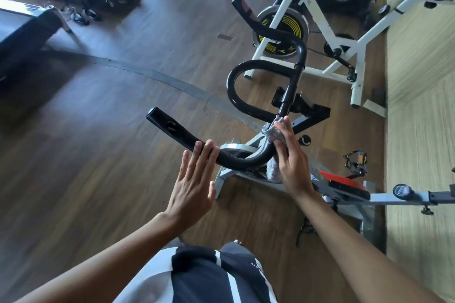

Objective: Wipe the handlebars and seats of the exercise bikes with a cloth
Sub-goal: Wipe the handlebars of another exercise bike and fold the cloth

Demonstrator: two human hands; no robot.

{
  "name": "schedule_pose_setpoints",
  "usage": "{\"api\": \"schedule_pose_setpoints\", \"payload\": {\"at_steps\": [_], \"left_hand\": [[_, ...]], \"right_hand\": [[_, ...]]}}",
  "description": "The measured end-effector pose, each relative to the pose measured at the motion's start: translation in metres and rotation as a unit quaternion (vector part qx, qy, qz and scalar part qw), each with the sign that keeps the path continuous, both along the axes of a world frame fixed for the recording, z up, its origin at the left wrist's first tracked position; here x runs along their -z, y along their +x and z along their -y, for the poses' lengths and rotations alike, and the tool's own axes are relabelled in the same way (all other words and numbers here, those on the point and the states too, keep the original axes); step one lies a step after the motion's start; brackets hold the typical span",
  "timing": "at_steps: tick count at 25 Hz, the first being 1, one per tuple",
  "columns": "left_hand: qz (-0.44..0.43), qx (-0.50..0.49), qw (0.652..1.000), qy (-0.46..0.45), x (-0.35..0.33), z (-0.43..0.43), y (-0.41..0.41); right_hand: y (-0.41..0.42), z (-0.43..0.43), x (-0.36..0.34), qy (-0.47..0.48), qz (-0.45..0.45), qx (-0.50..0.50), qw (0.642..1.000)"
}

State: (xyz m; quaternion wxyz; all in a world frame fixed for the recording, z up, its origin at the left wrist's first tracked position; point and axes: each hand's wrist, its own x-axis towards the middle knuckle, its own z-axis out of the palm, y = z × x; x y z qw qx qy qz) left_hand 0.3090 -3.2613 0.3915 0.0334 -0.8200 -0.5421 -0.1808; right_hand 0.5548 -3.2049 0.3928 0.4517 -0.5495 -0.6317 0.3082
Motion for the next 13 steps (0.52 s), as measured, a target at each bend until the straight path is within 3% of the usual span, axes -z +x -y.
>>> {"api": "schedule_pose_setpoints", "payload": {"at_steps": [3,5,9,11,13], "left_hand": [[0.053,-0.002,0.998,-0.019,-0.021,0.005,-0.008],[0.130,-0.070,0.989,-0.020,-0.039,0.010,-0.017],[0.329,-0.264,0.906,-0.030,-0.075,0.001,-0.037],[0.385,-0.284,0.874,-0.081,-0.082,-0.018,-0.053],[0.421,-0.241,0.863,-0.143,-0.084,-0.034,-0.068]], "right_hand": [[-0.010,0.008,-0.020,0.018,0.031,0.026,0.999],[-0.024,0.016,-0.041,0.027,0.042,0.026,0.998],[-0.069,0.017,-0.083,0.036,0.047,-0.024,0.998],[-0.098,0.008,-0.097,0.046,0.046,-0.056,0.996],[-0.130,0.000,-0.102,0.064,0.069,-0.076,0.993]]}}
